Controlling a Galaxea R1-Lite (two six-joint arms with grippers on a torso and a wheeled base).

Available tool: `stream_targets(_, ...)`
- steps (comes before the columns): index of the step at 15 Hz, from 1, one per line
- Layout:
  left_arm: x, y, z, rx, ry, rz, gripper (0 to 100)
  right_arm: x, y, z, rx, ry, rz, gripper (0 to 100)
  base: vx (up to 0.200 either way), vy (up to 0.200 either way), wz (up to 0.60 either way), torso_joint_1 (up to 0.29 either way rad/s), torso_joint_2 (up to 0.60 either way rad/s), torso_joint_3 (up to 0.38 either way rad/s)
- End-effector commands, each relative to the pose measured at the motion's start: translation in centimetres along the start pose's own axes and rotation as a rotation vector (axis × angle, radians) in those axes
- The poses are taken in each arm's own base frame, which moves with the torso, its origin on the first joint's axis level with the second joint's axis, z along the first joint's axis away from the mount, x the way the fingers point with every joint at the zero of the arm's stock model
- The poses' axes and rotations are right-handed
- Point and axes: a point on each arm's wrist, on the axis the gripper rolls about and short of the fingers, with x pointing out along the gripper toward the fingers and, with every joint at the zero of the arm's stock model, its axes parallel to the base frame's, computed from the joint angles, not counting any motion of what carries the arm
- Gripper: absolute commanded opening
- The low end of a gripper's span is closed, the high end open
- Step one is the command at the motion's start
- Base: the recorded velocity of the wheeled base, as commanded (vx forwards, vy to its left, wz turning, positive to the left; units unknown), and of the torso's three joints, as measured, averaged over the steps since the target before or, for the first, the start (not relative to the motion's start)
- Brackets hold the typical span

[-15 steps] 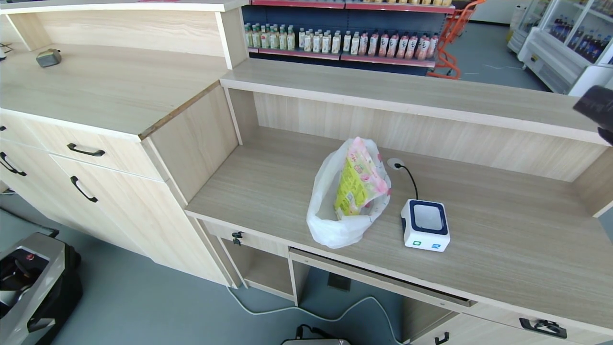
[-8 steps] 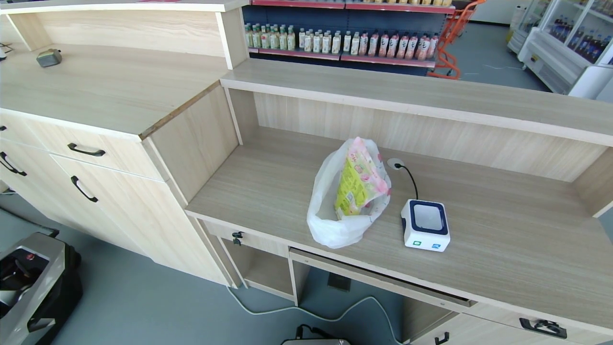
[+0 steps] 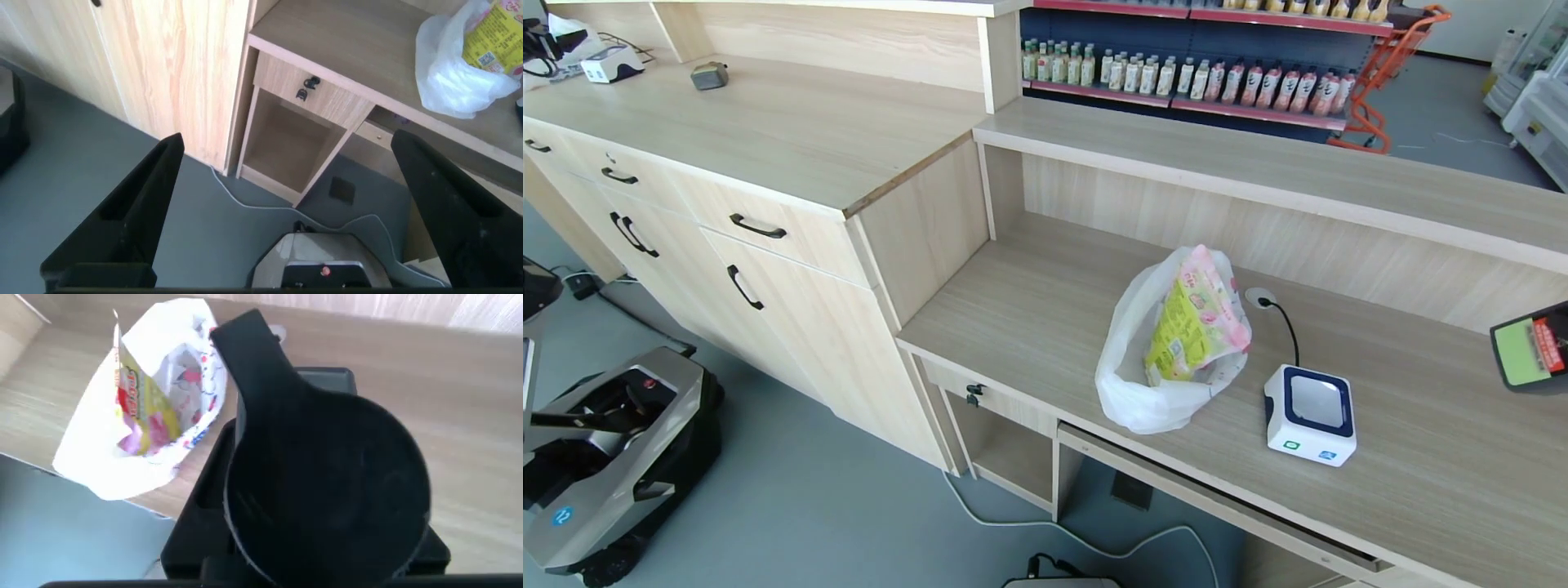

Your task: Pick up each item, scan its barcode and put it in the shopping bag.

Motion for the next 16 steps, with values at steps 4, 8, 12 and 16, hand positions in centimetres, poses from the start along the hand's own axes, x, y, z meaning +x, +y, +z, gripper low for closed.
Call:
stream_targets(4,0.0,0.0,0.0,-0.001,0.0,0.0,100,6.5,-0.8,-4.1,0.421,0.312,0.034,0,0.0,0.0,0.0,0.0,0.0,0.0)
stream_targets(8,0.0,0.0,0.0,-0.001,0.0,0.0,100,8.5,-1.0,-4.8,0.511,0.384,0.135,0,0.0,0.0,0.0,0.0,0.0,0.0)
stream_targets(12,0.0,0.0,0.0,-0.001,0.0,0.0,100,11.0,-1.1,-5.8,0.396,0.364,0.177,0,0.0,0.0,0.0,0.0,0.0,0.0)
stream_targets(16,0.0,0.0,0.0,-0.001,0.0,0.0,100,12.9,-1.4,-6.2,0.331,0.366,0.193,0,0.0,0.0,0.0,0.0,0.0,0.0)
